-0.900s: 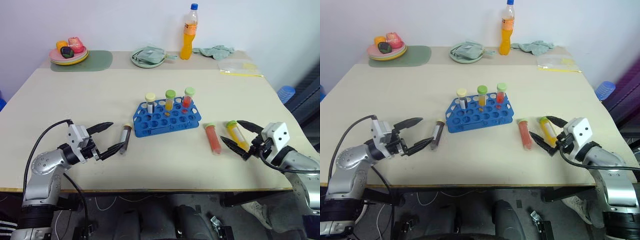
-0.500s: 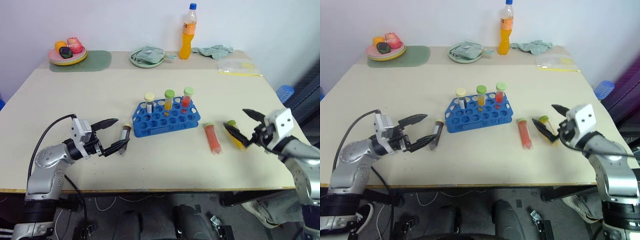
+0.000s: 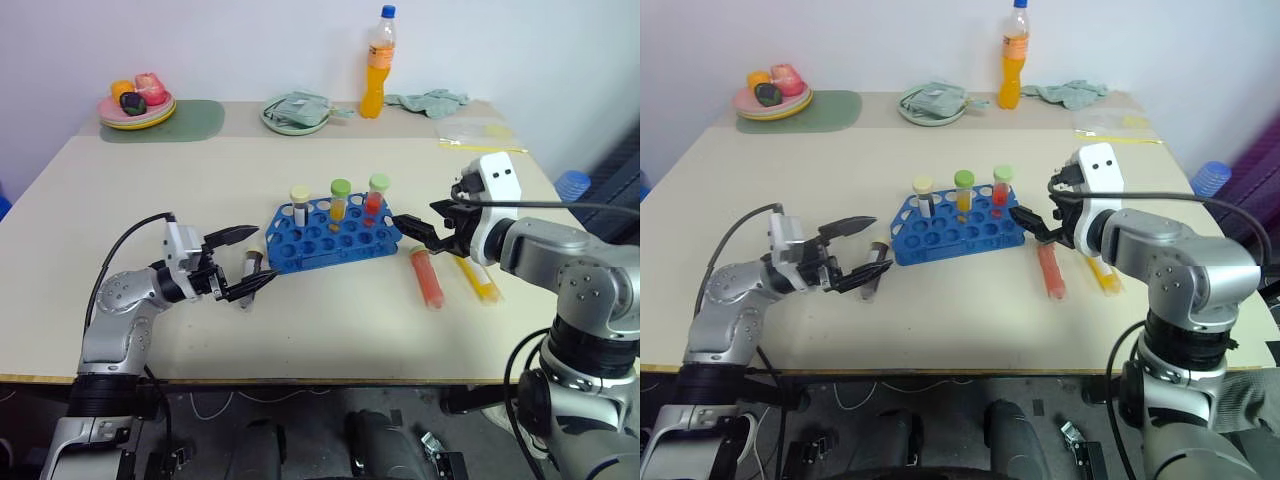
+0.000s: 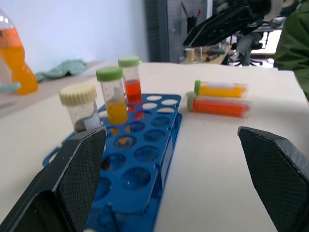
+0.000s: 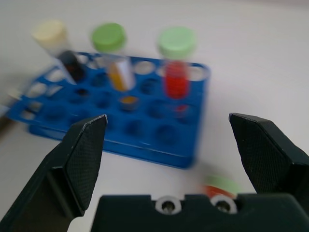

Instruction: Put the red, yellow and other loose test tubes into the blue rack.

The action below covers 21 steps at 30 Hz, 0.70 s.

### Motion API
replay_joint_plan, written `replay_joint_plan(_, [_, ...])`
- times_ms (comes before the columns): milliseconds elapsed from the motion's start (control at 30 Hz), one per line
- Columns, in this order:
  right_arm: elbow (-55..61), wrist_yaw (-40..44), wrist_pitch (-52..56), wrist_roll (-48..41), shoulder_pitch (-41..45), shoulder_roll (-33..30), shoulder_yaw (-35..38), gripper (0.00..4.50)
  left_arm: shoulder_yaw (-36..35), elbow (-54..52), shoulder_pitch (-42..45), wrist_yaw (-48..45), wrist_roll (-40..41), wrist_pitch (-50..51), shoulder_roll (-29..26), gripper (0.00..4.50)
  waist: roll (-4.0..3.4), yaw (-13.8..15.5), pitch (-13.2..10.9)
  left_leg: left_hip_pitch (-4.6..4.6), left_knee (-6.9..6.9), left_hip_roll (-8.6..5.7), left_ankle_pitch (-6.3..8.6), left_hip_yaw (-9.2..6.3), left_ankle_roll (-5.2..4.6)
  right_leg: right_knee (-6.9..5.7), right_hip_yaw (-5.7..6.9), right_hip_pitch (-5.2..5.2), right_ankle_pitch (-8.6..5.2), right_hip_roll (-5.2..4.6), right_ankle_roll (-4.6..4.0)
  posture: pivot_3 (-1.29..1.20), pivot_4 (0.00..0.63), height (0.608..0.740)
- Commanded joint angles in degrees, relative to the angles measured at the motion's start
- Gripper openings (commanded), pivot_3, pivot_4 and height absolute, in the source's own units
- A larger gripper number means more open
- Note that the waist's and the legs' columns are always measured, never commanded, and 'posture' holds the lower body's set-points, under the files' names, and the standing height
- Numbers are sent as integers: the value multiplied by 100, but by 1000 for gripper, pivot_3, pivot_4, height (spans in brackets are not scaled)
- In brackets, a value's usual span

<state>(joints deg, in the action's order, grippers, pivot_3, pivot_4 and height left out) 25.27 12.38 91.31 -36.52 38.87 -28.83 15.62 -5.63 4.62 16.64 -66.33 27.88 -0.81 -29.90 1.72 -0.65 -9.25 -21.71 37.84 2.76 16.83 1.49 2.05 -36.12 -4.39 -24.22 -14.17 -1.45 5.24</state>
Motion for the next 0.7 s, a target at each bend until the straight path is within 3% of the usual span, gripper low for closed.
replay_joint_plan(33, [-487, -609, 119, -1001, 105, -374, 50, 4500, 14, -88, 57, -17, -1, -106, 34, 4463, 0, -14, 0, -13, 2, -3, 2, 1, -4, 4, 0, -8, 0, -5, 0, 0, 150, 740])
replay_joint_plan(300, [-2213, -3041, 119, -4316, 486, -1274, -701, 4500, 25, -534, -295, 20, 115, 95, 18, 4463, 0, -155, 0, -32, 20, 1, 16, 0, -31, 2, -2, -21, 1, 1, 3, 0, 150, 740])
replay_joint_plan(533, [-2810, -4833, -33, -5814, 696, -1539, -1476, 4500, 115, -625, -342, 187, -54, -75, 204, 4463, 1, -188, 1, -37, 21, 1, 17, -3, -33, 6, -2, -22, 1, 1, 3, 0, 150, 740])
replay_joint_plan(700, [-2946, -6381, -963, -7098, 538, -1858, -2125, 4500, 202, -767, -469, 322, -103, -136, 342, 4463, 0, -185, 1, -46, 21, 2, 18, -3, -33, 8, -2, -27, 1, 0, 4, 0, 150, 740])
